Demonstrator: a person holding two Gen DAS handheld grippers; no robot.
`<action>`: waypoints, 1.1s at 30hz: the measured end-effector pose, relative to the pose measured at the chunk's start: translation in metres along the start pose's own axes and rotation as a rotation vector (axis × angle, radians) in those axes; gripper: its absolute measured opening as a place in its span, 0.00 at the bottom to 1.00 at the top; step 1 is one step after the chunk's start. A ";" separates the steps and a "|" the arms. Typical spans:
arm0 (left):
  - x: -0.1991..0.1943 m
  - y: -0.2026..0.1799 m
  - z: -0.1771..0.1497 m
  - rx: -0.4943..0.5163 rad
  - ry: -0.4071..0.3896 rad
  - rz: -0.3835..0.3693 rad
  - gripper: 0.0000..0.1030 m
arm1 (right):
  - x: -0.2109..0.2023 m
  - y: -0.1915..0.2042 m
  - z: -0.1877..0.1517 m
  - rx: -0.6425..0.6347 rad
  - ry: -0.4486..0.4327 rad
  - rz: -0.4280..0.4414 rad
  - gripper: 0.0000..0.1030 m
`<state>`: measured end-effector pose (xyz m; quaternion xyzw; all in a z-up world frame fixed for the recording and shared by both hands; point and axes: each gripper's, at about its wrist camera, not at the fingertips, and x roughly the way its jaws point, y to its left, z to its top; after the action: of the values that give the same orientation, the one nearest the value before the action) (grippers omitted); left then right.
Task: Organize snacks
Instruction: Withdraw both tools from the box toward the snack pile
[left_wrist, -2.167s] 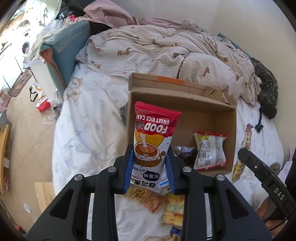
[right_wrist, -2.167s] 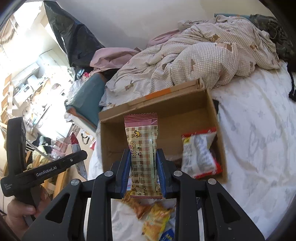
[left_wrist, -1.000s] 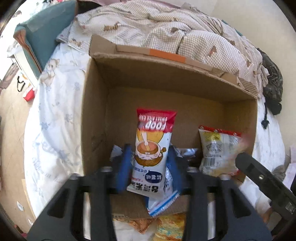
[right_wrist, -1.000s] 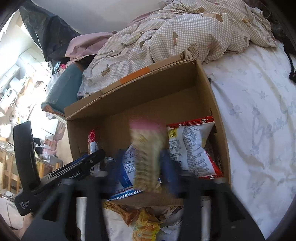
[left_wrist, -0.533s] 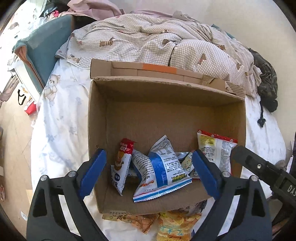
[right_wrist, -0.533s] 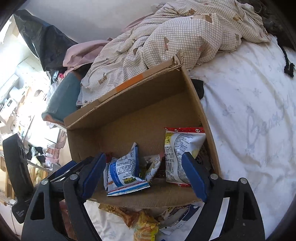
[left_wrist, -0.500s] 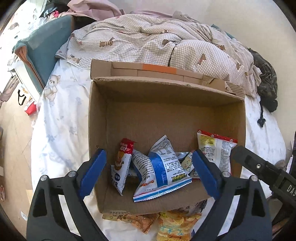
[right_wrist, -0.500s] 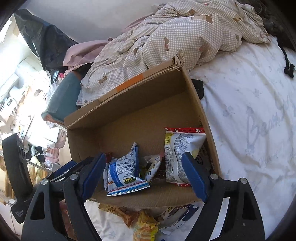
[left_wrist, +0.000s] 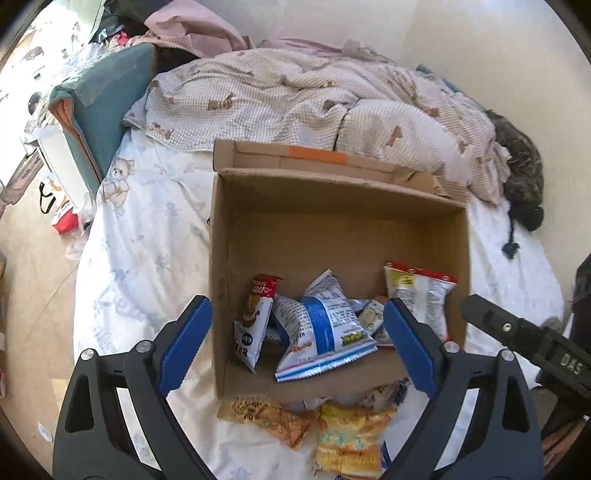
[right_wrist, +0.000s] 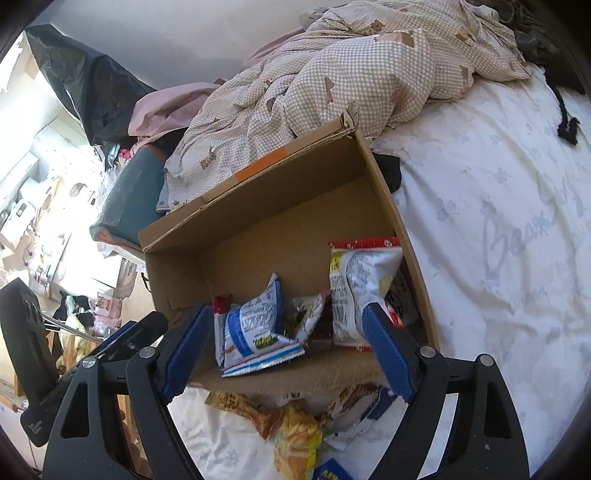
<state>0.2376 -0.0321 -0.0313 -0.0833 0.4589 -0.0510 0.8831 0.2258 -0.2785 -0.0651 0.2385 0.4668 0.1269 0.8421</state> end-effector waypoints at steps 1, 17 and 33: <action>-0.009 0.001 0.000 0.003 -0.020 0.006 0.89 | -0.004 0.002 -0.002 -0.001 -0.004 0.002 0.84; -0.065 0.043 -0.050 -0.015 -0.008 0.006 0.92 | -0.047 0.000 -0.058 0.003 0.017 -0.016 0.84; -0.065 0.046 -0.093 -0.078 0.077 -0.012 1.00 | -0.006 -0.011 -0.130 -0.116 0.386 -0.106 0.84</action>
<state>0.1243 0.0143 -0.0405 -0.1184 0.4938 -0.0416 0.8604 0.1125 -0.2536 -0.1254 0.1361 0.6232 0.1522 0.7550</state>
